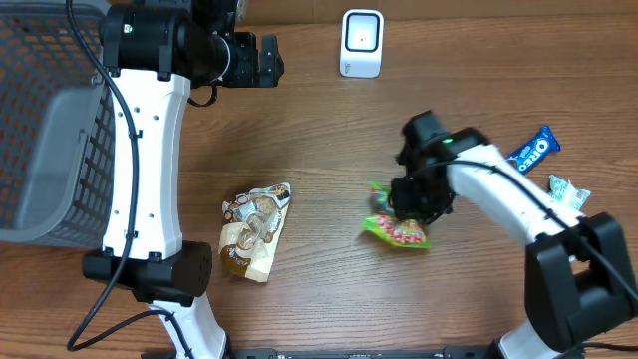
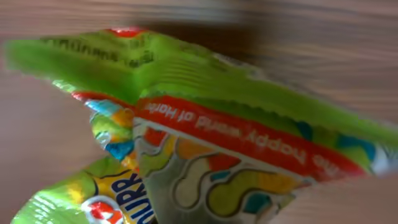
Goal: Scan the item barcode
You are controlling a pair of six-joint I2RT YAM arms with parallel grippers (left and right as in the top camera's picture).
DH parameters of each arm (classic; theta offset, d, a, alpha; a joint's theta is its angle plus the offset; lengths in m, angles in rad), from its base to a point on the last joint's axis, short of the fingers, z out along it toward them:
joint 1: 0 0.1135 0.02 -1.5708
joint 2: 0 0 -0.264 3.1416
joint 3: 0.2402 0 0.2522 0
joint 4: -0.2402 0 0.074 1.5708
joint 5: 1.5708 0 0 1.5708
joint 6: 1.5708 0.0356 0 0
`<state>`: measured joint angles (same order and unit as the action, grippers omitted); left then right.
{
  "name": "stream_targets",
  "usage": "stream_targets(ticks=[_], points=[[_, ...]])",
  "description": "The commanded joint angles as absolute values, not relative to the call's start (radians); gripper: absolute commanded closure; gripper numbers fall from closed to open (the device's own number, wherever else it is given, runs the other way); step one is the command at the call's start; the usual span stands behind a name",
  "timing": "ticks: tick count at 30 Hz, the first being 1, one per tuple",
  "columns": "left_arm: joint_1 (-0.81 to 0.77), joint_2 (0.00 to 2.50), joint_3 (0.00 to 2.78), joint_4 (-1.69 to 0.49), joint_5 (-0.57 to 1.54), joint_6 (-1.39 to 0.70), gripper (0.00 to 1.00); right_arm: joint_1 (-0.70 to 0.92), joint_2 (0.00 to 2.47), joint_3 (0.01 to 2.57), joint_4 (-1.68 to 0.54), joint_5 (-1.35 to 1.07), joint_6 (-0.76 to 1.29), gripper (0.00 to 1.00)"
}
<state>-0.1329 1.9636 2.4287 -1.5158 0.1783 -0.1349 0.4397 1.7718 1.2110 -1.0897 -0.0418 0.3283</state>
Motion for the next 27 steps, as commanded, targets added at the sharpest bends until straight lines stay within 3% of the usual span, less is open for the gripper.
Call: stream_targets(ticks=[1, 8, 11, 17, 22, 23, 24, 27], points=[[-0.131, 1.955, 2.437, -1.514, 0.173, -0.127, 0.0, 0.524, 1.741, 1.293, -1.111, 0.524, 0.52, 0.96], [-0.131, 1.955, 2.437, -1.514, 0.173, -0.127, 0.0, 0.67, 1.745, 1.297, -1.103, 0.863, 0.501, 0.96], [-0.131, 1.955, 2.437, -1.514, 0.173, -0.127, 0.0, 0.68, 1.745, 1.297, -1.096, 0.992, 0.45, 0.92], [-0.131, 1.955, 2.437, -1.514, 0.173, -0.127, 0.0, 0.684, 1.75, 1.297, -1.009, 1.047, 0.229, 0.9], [-0.131, 1.955, 2.437, -1.514, 0.173, -0.127, 0.0, 0.754, 1.751, 1.297, -1.0, 1.015, 0.2, 0.8], [-0.131, 1.955, 2.437, -1.514, 0.173, -0.127, 0.0, 0.778, 1.751, 1.297, -1.0, 0.984, 0.2, 0.77], [-0.131, 1.955, 2.437, -1.514, 0.173, -0.127, 0.0, 0.797, 1.751, 1.297, -1.0, 0.941, 0.201, 0.67], [-0.131, 1.955, 2.437, -1.514, 0.173, -0.127, 0.0, 0.833, 1.751, 1.297, -1.005, 0.794, 0.207, 0.3]])
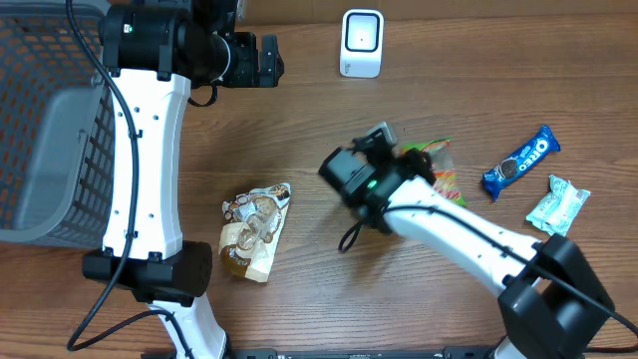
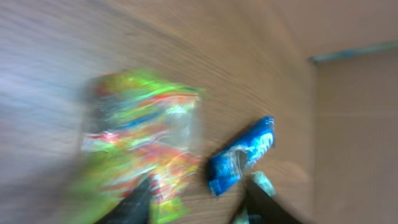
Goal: Scan the item barcode
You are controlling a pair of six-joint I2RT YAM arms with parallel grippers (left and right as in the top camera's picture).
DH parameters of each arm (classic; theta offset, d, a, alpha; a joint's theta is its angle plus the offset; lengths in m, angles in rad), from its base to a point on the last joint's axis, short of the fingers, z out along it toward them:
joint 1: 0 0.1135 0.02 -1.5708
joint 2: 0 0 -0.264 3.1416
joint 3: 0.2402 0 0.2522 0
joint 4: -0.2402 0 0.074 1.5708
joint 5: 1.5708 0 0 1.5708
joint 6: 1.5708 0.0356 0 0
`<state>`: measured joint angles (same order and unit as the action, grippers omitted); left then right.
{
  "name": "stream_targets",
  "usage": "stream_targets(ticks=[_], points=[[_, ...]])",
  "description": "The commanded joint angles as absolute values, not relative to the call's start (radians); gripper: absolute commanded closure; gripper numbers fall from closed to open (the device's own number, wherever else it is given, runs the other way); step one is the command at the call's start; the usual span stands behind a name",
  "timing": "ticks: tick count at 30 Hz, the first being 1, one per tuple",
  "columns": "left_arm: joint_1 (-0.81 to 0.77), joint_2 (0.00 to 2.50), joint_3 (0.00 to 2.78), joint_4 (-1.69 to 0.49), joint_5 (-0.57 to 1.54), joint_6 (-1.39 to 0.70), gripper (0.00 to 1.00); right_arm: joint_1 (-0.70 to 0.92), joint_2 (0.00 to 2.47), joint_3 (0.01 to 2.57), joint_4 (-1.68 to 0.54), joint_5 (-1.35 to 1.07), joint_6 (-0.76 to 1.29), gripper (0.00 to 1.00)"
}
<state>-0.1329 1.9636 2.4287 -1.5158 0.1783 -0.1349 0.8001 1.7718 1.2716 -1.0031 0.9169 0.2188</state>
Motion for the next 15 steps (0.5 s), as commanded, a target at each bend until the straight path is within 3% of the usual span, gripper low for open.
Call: stream_targets(ticks=[1, 4, 9, 15], points=[[-0.131, 1.955, 2.437, -1.514, 0.173, -0.127, 0.0, 0.836, 1.751, 1.297, -1.016, 0.746, 0.23, 0.14], [-0.131, 1.955, 2.437, -1.514, 0.173, -0.127, 0.0, 0.815, 1.75, 1.298, -1.046, 0.679, 0.391, 0.0], [-0.131, 1.955, 2.437, -1.514, 0.173, -0.127, 0.0, 0.66, 1.723, 1.298, -1.049, 0.434, 0.45, 0.0], [-0.131, 1.955, 2.437, -1.514, 0.173, -0.127, 0.0, 0.337, 1.681, 1.297, -1.041, 0.04, 0.416, 0.0]])
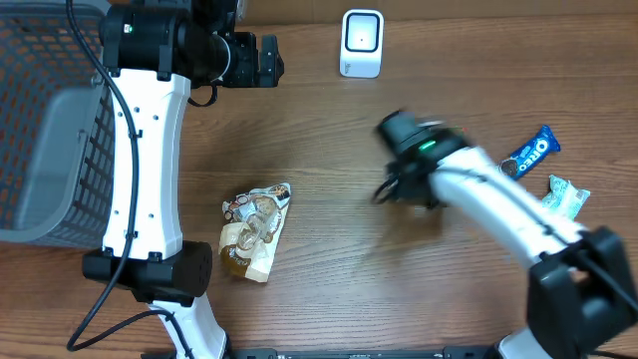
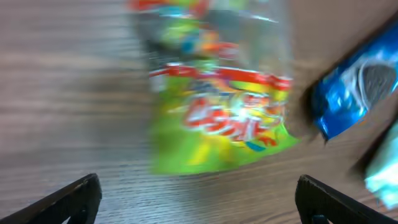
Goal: Scan the item barcode
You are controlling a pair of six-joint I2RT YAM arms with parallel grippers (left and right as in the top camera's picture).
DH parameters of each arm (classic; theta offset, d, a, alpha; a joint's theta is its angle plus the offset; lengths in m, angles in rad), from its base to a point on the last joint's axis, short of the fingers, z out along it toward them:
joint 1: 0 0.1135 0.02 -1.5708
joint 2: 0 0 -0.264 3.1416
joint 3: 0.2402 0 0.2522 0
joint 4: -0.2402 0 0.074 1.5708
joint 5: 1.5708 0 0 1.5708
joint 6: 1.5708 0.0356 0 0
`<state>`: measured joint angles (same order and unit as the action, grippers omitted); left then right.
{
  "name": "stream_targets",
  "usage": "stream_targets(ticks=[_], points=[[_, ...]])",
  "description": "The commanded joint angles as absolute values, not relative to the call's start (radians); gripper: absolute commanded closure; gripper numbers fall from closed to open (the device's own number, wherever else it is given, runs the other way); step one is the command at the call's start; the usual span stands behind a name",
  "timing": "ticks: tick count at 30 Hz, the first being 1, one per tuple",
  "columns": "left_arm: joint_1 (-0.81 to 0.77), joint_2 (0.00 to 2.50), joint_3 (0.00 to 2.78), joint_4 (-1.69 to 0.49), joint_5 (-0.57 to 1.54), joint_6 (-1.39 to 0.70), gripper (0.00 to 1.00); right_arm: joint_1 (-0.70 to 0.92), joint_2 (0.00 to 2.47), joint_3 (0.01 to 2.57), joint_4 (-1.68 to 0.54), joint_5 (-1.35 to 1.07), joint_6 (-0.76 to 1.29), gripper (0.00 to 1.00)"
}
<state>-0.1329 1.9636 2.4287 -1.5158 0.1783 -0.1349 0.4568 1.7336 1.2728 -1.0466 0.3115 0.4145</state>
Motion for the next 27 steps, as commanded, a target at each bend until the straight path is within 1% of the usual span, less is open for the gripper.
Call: stream_targets(ticks=[1, 4, 6, 9, 12, 21, 24, 27], points=[[-0.131, 1.955, 2.437, -1.514, 0.173, -0.127, 0.0, 0.285, 1.684, 1.293, -1.03, -0.044, 0.384, 0.0], [-0.131, 1.955, 2.437, -1.514, 0.173, -0.127, 0.0, 0.133, 1.687, 1.251, -0.952, -0.303, 0.297, 0.0], [-0.131, 1.955, 2.437, -1.514, 0.173, -0.127, 0.0, 0.055, 1.692, 1.22, -0.907, -0.4, 0.287, 0.0], [-0.131, 1.955, 2.437, -1.514, 0.173, -0.127, 0.0, -0.012, 1.703, 1.176, -0.855, -0.482, 0.287, 0.04], [-0.131, 1.955, 2.437, -1.514, 0.173, -0.127, 0.0, -0.041, 1.712, 1.127, -0.817, -0.498, 0.297, 0.05], [-0.131, 1.955, 2.437, -1.514, 0.173, -0.127, 0.0, -0.086, 1.713, 0.96, -0.702, -0.462, 0.507, 0.04], [-0.131, 1.955, 2.437, -1.514, 0.173, -0.127, 0.01, -0.086, 1.713, 0.905, -0.611, -0.462, 0.561, 0.02], [-0.131, 1.955, 2.437, -1.514, 0.173, -0.127, 0.0, -0.086, 1.713, 0.846, -0.471, -0.464, 0.595, 0.0]])
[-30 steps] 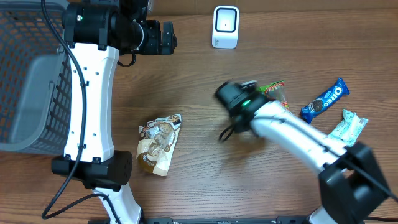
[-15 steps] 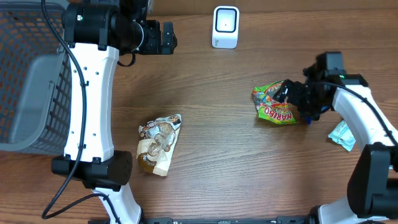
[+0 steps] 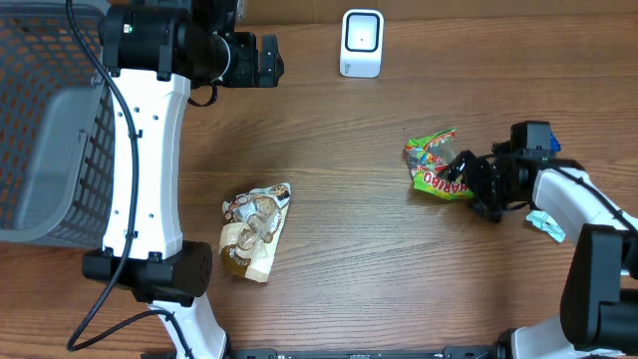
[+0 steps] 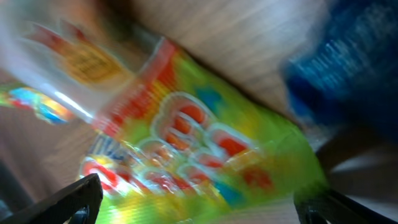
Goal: Scan the item barcode
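Observation:
The green gummy bag (image 3: 432, 165) lies flat on the table, right of centre. My right gripper (image 3: 469, 179) is low at the bag's right edge and points left at it. In the right wrist view the blurred bag (image 4: 199, 137) fills the frame, and the gripper (image 4: 205, 208) is open, its fingertips (image 4: 78, 199) wide apart at the lower corners. The white scanner (image 3: 361, 43) stands at the back edge. My left gripper (image 3: 264, 60) hangs high at the back left, holding nothing that I can see.
A brown snack bag (image 3: 254, 231) lies left of centre. A blue Oreo pack (image 4: 348, 56) sits just behind my right wrist, and a pale packet (image 3: 546, 224) lies at the far right. A grey wire basket (image 3: 50, 130) fills the left side.
My right arm has moved from above the gummy bag to the right of it. The open gripper is now low at the bag's right edge. The bag lies where it was.
First the gummy bag lay nearer the front with my right gripper down on it. Then the bag lay further back beside the Oreo pack, with the gripper left of it. After that the gripper stood open over the bag, and now it is at the bag's right edge.

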You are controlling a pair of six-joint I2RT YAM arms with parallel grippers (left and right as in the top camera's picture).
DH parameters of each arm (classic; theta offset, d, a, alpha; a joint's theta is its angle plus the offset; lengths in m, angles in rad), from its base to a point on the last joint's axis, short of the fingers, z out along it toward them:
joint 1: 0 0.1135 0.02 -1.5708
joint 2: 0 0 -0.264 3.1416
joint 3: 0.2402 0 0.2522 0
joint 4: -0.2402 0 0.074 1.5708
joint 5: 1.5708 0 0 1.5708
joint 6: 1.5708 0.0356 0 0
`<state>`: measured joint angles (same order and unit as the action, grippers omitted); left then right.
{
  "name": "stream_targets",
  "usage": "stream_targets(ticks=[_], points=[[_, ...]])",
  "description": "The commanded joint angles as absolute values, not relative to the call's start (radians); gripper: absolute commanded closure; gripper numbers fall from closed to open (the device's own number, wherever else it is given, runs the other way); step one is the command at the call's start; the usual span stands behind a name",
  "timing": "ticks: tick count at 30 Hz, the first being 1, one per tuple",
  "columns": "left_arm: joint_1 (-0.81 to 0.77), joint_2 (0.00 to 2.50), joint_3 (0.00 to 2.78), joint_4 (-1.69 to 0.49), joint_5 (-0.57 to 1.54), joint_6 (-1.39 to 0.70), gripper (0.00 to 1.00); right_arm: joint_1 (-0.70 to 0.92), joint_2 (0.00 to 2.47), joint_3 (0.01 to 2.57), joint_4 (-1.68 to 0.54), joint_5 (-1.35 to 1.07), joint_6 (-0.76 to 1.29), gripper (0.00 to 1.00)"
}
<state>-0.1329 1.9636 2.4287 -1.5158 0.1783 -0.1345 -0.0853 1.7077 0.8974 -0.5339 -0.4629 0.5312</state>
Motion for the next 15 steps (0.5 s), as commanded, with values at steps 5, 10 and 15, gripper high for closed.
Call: stream_targets(ticks=[5, 10, 15], points=[[-0.131, 1.955, 2.437, -1.514, 0.173, -0.127, 0.0, -0.085, 1.713, 0.772, -0.273, -0.464, 0.603, 0.0], [-0.131, 1.955, 2.437, -1.514, 0.173, -0.127, 0.0, -0.084, 1.715, 0.745, -0.216, -0.41, 0.601, 0.12], [-0.131, 1.955, 2.437, -1.514, 0.173, -0.127, 0.0, -0.083, 1.752, 0.742, -0.176, -0.352, 0.533, 0.46]])
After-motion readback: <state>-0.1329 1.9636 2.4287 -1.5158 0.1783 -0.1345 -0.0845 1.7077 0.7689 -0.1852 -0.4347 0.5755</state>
